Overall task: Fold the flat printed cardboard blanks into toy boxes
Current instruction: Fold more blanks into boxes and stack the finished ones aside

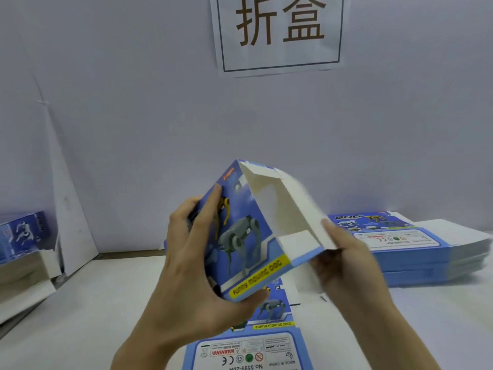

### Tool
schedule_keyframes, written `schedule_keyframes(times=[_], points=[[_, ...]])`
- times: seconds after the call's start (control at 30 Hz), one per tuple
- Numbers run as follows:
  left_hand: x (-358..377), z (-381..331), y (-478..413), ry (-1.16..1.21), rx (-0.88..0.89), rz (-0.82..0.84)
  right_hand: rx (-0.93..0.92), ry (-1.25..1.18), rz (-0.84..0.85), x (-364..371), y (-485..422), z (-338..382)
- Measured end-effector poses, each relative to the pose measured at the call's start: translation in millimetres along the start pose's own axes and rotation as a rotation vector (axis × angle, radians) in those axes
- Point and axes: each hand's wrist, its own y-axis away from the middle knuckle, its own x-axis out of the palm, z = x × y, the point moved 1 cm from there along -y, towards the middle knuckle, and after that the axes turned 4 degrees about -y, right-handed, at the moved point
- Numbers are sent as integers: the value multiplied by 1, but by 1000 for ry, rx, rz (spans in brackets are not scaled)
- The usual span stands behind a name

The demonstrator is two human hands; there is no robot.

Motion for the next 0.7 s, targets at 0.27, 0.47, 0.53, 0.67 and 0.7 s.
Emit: schedule_keyframes(times=[0.27,0.47,0.53,0.67,0.7], points=[[-8,4,1,-128,-47,42,-57,13,-39,0,-3,6],[1,2,2,-172,-37,65,-660,441,-75,-10,1,22],[1,2,2,-187,-37,59,-813,580,-93,-8,3,21],[-1,4,2,-235,-25,41,-770,485,16,-4,7,21],[-2,5,2,-256,-12,37,-650,355,93,0,8,23]])
